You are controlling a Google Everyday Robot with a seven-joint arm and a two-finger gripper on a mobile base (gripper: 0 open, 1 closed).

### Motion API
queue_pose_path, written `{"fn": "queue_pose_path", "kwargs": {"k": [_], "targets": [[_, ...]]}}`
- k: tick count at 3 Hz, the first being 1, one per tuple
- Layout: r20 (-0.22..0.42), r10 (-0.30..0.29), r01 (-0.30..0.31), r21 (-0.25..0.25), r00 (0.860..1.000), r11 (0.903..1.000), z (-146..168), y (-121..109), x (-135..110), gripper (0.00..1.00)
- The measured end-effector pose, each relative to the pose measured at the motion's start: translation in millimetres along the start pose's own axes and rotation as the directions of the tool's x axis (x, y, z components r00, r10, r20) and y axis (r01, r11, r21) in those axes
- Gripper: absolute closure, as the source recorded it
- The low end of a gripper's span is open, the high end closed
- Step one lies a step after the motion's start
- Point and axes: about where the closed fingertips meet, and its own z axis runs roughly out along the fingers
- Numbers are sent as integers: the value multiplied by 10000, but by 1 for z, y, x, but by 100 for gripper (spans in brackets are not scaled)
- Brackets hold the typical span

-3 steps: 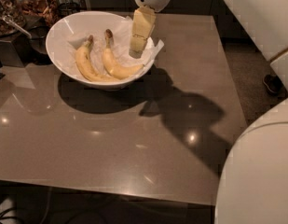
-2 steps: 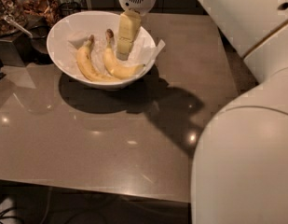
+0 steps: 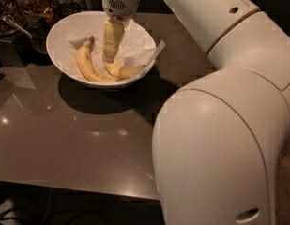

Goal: Pick banana from white bowl

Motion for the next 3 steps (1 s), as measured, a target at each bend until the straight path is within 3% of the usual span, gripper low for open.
{"fn": "queue_pose_path", "kwargs": {"k": [1,2,3], "targets": [[82,118,-115,-367,9999,9993,15,-3,-6,18],[143,299,-288,-739,9994,9969,30,-4,-8,33],[221,568,-539,-1145,9981,9920,46,-6,-10,40]]}}
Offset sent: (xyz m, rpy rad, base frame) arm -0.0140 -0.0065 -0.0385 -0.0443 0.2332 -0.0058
